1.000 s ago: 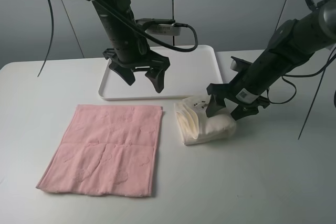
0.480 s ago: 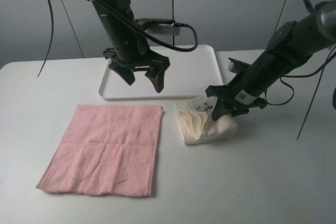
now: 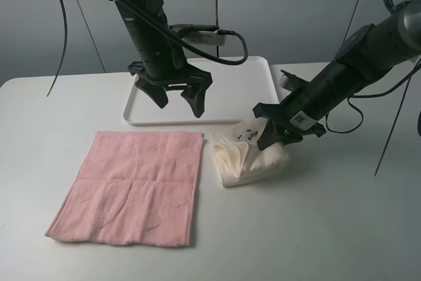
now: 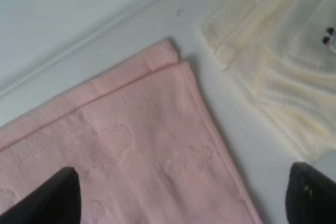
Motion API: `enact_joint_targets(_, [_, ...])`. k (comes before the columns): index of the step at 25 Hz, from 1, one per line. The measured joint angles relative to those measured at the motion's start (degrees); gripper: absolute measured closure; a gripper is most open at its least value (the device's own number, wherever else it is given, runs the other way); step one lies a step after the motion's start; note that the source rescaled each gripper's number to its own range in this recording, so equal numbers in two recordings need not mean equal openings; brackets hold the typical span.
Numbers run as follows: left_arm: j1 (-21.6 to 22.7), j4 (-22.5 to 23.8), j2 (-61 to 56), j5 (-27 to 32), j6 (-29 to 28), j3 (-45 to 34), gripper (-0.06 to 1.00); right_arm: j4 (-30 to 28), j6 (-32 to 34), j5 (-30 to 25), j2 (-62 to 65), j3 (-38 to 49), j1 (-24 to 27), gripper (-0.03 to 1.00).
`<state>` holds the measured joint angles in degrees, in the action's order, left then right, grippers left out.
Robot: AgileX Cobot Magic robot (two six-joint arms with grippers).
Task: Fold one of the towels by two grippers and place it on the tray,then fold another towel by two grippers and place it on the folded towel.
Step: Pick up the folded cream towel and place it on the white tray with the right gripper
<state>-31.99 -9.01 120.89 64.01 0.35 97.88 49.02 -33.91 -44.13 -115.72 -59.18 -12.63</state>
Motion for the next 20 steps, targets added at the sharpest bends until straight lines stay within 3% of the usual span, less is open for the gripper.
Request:
enact_joint_targets(9, [1.1, -0.6, -5.9, -0.5, 2.3, -0.1, -0.05, 2.6, -2.3, -6.7, 7.2, -1.3, 0.0, 0.84])
enact_joint_targets(20, [9.5, -0.8, -16.6, 2.7, 5.2, -0.1, -0.05, 4.0, 2.7, -17.6, 7.4, -20.1, 0.0, 0.84])
